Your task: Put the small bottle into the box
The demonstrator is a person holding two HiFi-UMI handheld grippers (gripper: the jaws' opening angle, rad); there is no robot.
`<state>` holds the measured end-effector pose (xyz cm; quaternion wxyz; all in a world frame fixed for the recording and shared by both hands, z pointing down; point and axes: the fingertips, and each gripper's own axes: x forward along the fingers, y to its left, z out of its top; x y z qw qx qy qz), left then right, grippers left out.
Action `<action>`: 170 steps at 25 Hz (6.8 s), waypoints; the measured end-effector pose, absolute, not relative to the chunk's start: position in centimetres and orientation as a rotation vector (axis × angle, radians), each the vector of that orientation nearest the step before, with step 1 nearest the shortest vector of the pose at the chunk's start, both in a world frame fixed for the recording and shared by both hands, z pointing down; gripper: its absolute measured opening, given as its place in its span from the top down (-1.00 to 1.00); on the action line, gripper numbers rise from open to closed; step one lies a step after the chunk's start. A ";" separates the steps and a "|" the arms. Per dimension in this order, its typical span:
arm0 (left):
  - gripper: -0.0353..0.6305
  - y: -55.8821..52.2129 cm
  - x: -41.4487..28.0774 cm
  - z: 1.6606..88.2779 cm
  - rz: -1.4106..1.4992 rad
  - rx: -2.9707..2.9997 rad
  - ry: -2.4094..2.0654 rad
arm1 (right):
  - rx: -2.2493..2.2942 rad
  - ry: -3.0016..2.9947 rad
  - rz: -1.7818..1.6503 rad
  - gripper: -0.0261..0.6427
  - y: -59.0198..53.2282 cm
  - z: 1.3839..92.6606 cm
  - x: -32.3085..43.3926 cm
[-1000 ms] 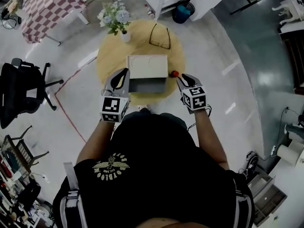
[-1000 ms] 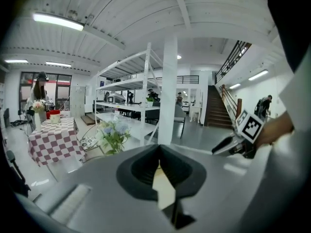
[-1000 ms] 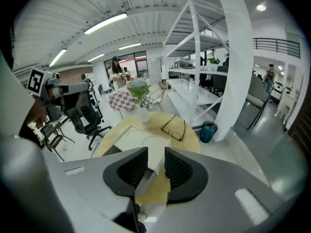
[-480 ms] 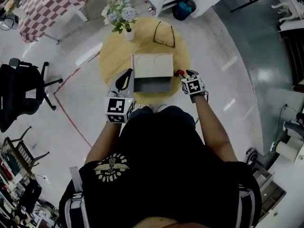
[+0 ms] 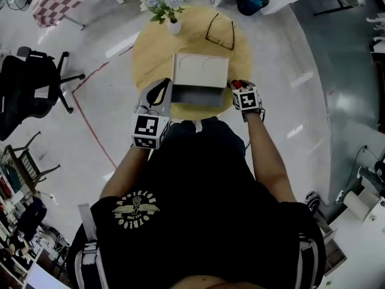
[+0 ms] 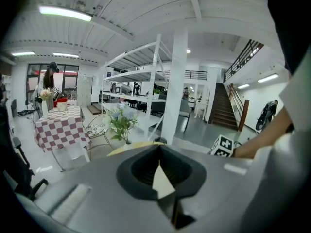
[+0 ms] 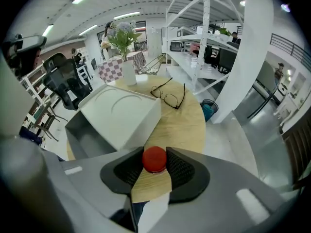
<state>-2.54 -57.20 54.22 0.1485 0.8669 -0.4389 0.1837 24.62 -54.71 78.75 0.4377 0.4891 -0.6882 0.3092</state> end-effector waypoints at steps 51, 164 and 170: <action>0.89 -54.0 -6.3 52.4 0.575 2.455 -1.444 | 0.638 -1.911 0.388 0.46 -49.3 78.0 9.2; 0.89 -56.7 4.2 52.5 0.707 2.474 -1.419 | 0.836 -1.890 0.556 0.49 -56.4 77.6 24.3; 0.89 -57.5 4.0 51.1 0.679 2.497 -1.448 | 0.867 -1.936 0.571 0.33 -56.4 74.2 24.6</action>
